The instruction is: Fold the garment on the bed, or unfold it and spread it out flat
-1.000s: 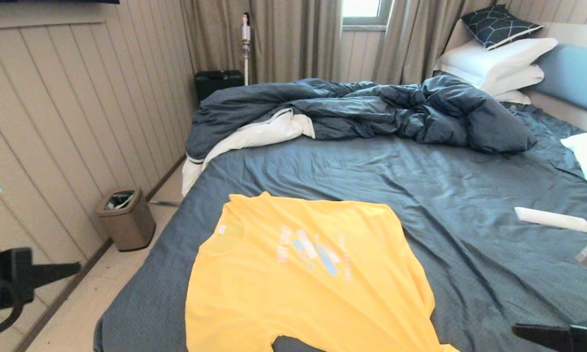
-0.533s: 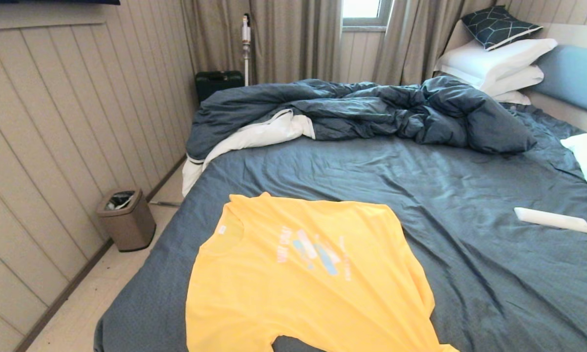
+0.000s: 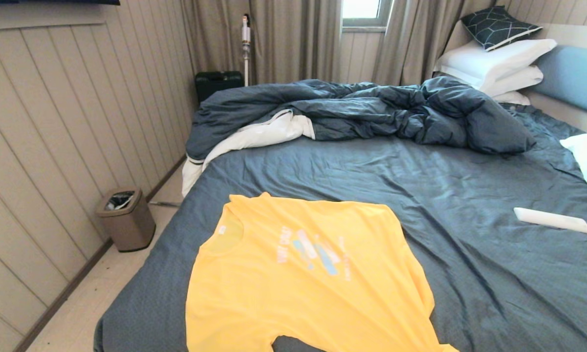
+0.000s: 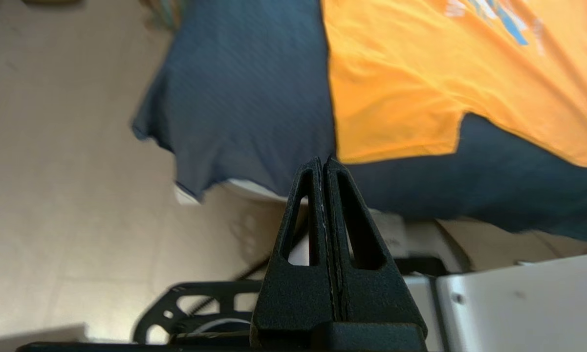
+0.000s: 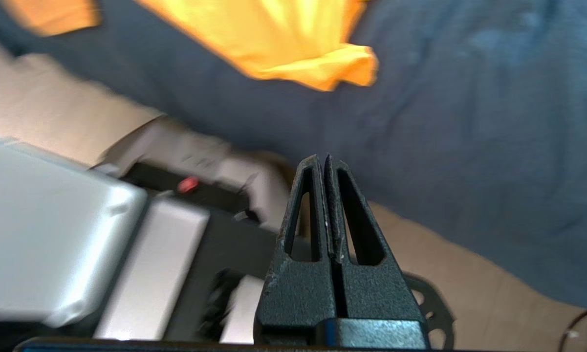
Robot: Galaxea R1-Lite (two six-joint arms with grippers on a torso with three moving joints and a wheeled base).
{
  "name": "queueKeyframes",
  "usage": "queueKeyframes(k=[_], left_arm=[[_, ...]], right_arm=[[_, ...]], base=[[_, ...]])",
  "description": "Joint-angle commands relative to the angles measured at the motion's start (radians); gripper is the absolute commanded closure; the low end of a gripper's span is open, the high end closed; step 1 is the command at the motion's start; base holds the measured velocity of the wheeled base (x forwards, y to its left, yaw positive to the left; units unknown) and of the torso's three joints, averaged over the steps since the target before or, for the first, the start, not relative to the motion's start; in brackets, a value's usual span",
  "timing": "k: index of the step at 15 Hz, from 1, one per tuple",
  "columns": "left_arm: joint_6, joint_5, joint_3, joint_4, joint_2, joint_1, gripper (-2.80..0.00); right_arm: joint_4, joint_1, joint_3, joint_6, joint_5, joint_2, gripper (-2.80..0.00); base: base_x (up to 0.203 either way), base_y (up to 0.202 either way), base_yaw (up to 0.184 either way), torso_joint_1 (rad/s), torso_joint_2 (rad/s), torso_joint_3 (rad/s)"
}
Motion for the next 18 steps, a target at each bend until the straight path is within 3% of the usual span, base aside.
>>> queueKeyframes(k=[1,3,6,7,9,11,12,13,16,18], left_arm=[[0.037,0.002,0.023,0.003,-0.102,0.018,0.0],[0.097,0.042,0.055,0.006,-0.196,0.028,0.0],[0.125,0.199,0.138,-0.022,-0.248,0.03,0.0],[0.125,0.219,0.162,-0.058,-0.248,0.031,0.0],[0.137,0.229,0.239,-0.209,-0.247,0.031,0.0],[0.237,0.231,0.33,-0.393,-0.246,0.031,0.0],[0.273,0.233,0.348,-0.433,-0.245,0.031,0.0],[0.261,0.233,0.347,-0.42,-0.246,0.031,0.0],[0.143,0.231,0.348,-0.382,-0.247,0.031,0.0],[0.172,0.223,0.348,-0.377,-0.245,0.031,0.0]], right_arm=[[-0.098,-0.004,0.098,0.0,-0.02,-0.098,0.0],[-0.283,-0.014,0.182,0.017,-0.051,-0.182,0.0],[-0.309,-0.024,0.201,0.078,-0.064,-0.328,0.0],[-0.313,-0.025,0.205,0.121,-0.082,-0.343,0.0],[-0.319,-0.025,0.208,0.144,-0.089,-0.343,0.0],[-0.321,-0.025,0.207,0.095,-0.086,-0.343,0.0],[-0.319,-0.025,0.205,0.088,-0.082,-0.343,0.0],[-0.318,-0.025,0.204,0.086,-0.085,-0.343,0.0],[-0.315,-0.025,0.205,0.103,-0.083,-0.343,0.0],[-0.321,-0.025,0.208,0.086,-0.087,-0.343,0.0]], base=[[0.0,0.0,0.0,0.0,0.0,0.0],[0.0,0.0,0.0,0.0,0.0,0.0],[0.0,0.0,0.0,0.0,0.0,0.0],[0.0,0.0,0.0,0.0,0.0,0.0],[0.0,0.0,0.0,0.0,0.0,0.0],[0.0,0.0,0.0,0.0,0.0,0.0],[0.0,0.0,0.0,0.0,0.0,0.0],[0.0,0.0,0.0,0.0,0.0,0.0],[0.0,0.0,0.0,0.0,0.0,0.0],[0.0,0.0,0.0,0.0,0.0,0.0]])
